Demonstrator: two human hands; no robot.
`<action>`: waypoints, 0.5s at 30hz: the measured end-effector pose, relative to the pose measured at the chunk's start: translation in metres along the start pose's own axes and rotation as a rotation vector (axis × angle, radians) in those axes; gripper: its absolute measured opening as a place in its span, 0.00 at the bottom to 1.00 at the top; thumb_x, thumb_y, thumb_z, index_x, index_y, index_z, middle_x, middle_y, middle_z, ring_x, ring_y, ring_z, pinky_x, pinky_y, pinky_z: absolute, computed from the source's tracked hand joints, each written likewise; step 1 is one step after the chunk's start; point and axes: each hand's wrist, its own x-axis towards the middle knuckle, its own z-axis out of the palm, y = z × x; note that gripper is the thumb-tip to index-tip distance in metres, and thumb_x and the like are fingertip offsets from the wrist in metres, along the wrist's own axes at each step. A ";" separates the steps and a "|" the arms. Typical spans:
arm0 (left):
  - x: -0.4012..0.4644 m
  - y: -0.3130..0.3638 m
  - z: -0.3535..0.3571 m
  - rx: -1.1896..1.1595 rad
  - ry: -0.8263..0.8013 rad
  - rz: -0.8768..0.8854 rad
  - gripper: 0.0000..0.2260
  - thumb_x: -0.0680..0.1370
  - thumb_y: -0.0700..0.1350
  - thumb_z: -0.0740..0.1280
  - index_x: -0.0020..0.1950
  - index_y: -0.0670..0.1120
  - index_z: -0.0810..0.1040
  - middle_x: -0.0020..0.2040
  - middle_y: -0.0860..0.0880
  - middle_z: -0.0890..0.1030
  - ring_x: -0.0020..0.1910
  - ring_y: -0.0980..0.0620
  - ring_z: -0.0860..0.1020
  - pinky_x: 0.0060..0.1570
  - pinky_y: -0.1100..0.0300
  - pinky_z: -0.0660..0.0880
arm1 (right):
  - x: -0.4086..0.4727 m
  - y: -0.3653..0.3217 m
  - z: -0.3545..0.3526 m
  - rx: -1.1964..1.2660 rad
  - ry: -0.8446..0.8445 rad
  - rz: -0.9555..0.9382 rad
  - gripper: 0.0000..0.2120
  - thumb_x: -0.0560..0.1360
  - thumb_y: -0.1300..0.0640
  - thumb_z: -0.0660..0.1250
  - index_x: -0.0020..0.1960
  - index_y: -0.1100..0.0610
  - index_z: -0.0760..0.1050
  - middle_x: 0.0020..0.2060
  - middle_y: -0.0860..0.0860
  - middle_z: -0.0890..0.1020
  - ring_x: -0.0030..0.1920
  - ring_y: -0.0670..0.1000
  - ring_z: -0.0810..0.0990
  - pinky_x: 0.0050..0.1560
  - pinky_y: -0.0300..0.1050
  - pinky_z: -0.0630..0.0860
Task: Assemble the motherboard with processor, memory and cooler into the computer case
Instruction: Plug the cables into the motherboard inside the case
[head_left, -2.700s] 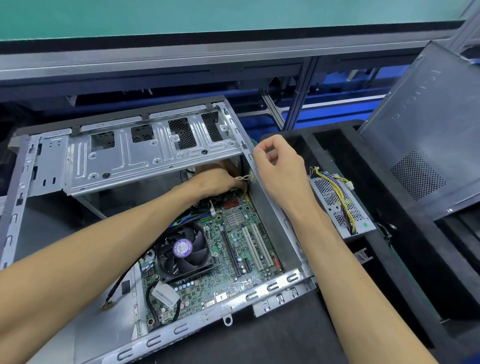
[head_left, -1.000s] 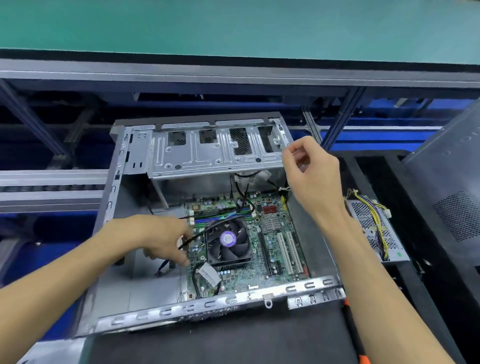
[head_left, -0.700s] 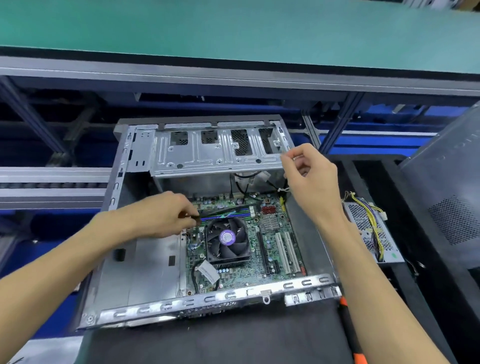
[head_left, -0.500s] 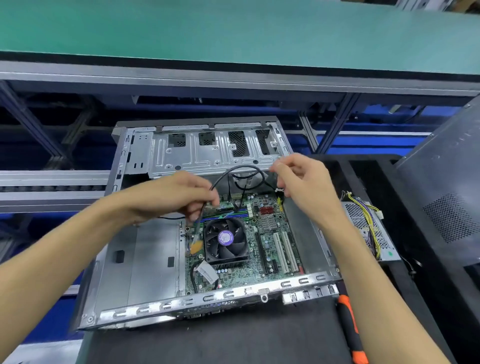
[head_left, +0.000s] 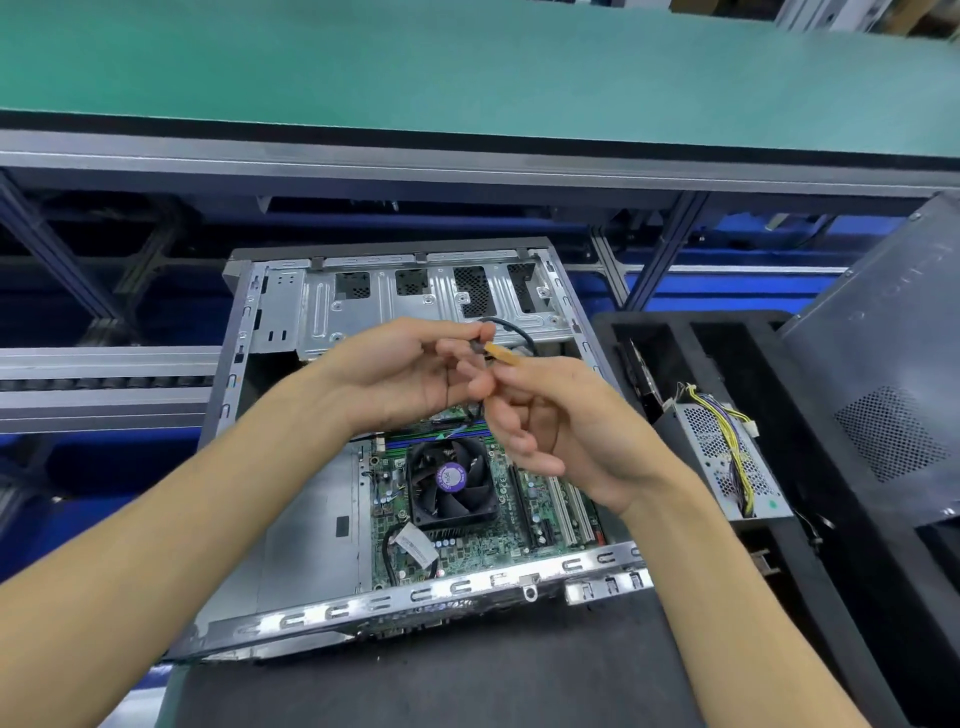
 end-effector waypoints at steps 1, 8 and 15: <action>0.000 0.000 0.000 0.001 -0.012 -0.011 0.05 0.77 0.38 0.63 0.49 0.38 0.75 0.27 0.51 0.68 0.34 0.57 0.63 0.46 0.60 0.72 | 0.001 -0.001 0.001 0.032 0.002 -0.023 0.13 0.81 0.57 0.62 0.45 0.56 0.84 0.30 0.49 0.75 0.26 0.44 0.71 0.21 0.33 0.65; -0.003 -0.002 -0.006 0.127 -0.090 -0.040 0.07 0.72 0.37 0.65 0.45 0.34 0.79 0.27 0.47 0.73 0.41 0.50 0.67 0.72 0.56 0.55 | 0.006 -0.004 0.006 0.050 -0.011 -0.096 0.14 0.81 0.57 0.61 0.47 0.57 0.85 0.32 0.49 0.76 0.27 0.44 0.72 0.21 0.33 0.64; -0.007 -0.005 -0.004 0.232 -0.108 -0.057 0.15 0.76 0.40 0.62 0.56 0.30 0.76 0.31 0.42 0.82 0.44 0.44 0.70 0.75 0.48 0.52 | 0.009 -0.001 0.009 0.099 -0.043 -0.069 0.18 0.79 0.55 0.58 0.55 0.62 0.85 0.32 0.51 0.76 0.28 0.47 0.71 0.21 0.36 0.61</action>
